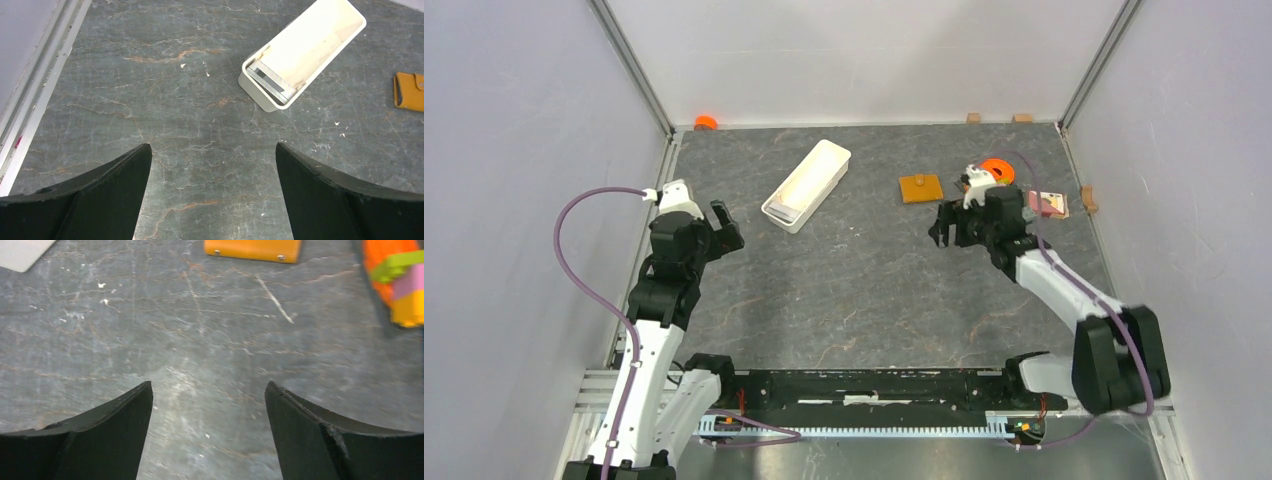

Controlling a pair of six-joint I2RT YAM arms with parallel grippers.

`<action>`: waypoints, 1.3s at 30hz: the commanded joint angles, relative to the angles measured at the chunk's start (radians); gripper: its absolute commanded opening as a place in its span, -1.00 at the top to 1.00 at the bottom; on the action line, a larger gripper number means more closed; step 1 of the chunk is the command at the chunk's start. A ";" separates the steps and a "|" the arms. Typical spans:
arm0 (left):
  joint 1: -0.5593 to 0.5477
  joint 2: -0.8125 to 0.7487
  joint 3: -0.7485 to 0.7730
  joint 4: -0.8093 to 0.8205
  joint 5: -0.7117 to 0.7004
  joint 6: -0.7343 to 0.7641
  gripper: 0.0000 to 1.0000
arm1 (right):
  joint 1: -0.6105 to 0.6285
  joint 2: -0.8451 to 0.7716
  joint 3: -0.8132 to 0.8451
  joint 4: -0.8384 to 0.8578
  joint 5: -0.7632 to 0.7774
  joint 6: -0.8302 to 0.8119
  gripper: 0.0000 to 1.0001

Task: Put the credit cards into the card holder
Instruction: Adjust the card holder at the center of the board.

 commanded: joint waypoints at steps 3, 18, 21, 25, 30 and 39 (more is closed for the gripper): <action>0.005 -0.016 -0.008 0.043 0.102 0.039 -1.00 | 0.083 0.231 0.219 -0.049 0.015 0.026 -0.43; -0.003 -0.028 -0.015 0.049 0.198 0.049 -1.00 | 0.101 0.684 0.699 -0.214 0.306 -0.051 -0.71; -0.014 -0.034 -0.018 0.049 0.197 0.052 -1.00 | 0.067 0.743 0.747 -0.238 0.280 -0.054 -0.65; -0.031 -0.035 -0.018 0.049 0.198 0.054 -1.00 | 0.025 0.784 0.766 -0.226 0.177 -0.050 -0.58; -0.042 -0.034 -0.020 0.049 0.202 0.055 -1.00 | 0.022 0.828 0.797 -0.234 0.128 -0.067 -0.49; -0.044 -0.031 -0.020 0.049 0.203 0.055 -1.00 | 0.045 0.832 0.753 -0.175 -0.003 -0.103 -0.27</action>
